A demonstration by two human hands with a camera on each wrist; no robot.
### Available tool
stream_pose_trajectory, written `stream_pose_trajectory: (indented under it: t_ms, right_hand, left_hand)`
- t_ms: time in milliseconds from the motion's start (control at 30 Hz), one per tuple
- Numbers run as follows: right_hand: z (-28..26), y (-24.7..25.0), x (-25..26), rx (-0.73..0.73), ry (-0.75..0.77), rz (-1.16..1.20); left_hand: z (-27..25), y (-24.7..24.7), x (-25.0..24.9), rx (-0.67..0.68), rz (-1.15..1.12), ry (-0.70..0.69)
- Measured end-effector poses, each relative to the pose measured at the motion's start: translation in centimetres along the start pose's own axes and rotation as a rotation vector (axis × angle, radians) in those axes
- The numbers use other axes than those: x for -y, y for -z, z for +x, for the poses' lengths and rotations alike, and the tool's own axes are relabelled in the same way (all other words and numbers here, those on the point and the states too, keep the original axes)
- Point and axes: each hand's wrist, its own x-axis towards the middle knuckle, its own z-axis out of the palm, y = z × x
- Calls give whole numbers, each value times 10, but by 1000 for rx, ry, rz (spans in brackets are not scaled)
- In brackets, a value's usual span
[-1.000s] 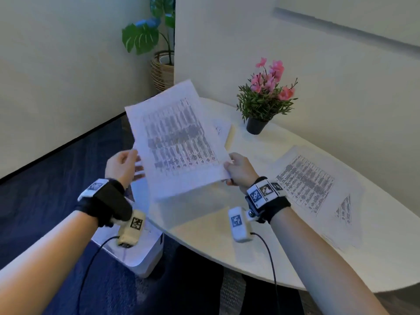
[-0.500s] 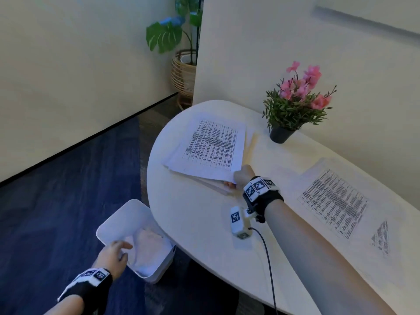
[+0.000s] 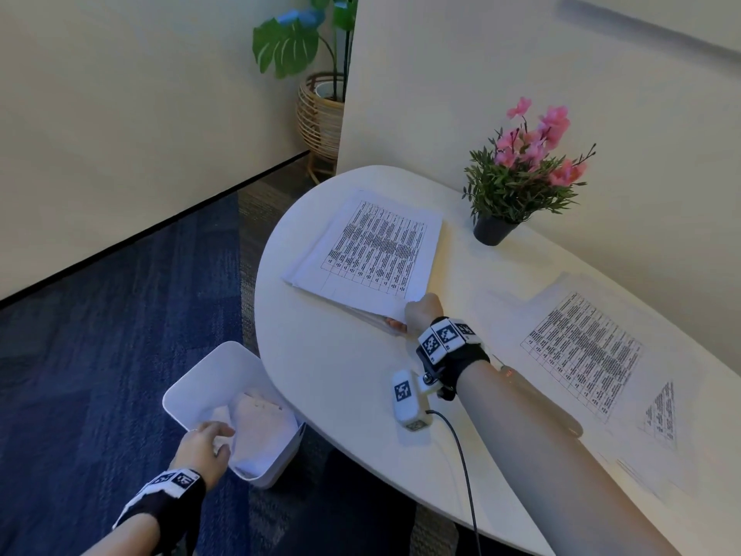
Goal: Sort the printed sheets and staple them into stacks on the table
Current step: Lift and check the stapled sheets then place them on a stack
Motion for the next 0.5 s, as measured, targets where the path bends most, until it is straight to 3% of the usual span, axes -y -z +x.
stream_pose_trajectory:
  t_ms: [67, 233, 300, 400, 500]
  right_hand:
    - [-30, 6, 16, 16, -8, -88]
    - [-49, 19, 16, -58, 36, -270]
    - [-63, 37, 11, -73, 113, -359]
    - [-79, 83, -12, -141, 239, -289]
    - [-94, 138, -47, -236, 195, -99]
  left_hand:
    - [-1, 1, -2, 5, -3, 4]
    - [-3, 5, -5, 20, 0, 19]
    - [-5, 6, -6, 6, -13, 26]
    - [-6, 7, -6, -25, -40, 45]
    - [-10, 9, -5, -34, -74, 75]
